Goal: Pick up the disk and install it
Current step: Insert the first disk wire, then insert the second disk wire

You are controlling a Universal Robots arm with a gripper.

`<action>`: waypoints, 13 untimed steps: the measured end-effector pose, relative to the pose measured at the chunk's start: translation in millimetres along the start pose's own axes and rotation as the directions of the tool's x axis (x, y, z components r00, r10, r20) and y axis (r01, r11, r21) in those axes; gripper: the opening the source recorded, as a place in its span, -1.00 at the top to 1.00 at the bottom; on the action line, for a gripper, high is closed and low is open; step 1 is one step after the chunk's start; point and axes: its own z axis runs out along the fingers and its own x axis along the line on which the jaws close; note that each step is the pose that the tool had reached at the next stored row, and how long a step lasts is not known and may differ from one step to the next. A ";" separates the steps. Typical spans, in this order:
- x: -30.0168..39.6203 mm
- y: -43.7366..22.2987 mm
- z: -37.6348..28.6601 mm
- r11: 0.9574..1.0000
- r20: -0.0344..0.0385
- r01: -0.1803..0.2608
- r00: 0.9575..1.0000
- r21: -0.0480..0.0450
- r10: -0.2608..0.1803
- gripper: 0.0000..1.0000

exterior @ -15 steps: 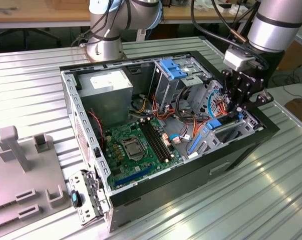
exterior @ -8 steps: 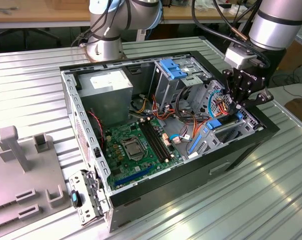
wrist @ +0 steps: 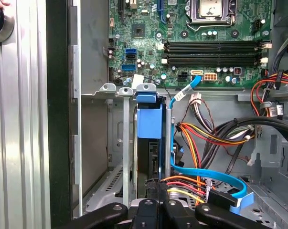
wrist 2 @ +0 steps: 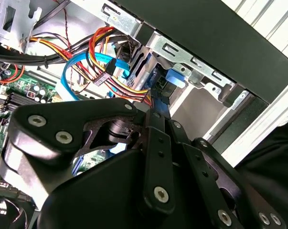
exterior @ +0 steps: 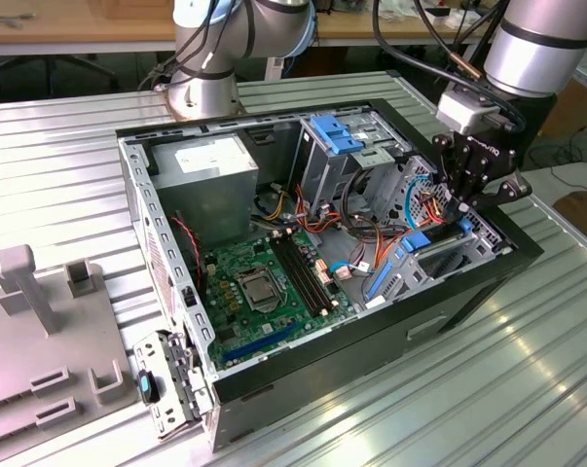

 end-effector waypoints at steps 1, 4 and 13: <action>0.0 0.0 0.0 1.000 0.000 0.000 1.000 0.000 0.000 0.79; 0.0 0.0 -0.3 1.000 0.000 0.000 1.000 0.000 0.000 0.79; 3.0 -1.4 -21.4 1.000 0.001 0.000 1.000 0.000 0.000 0.79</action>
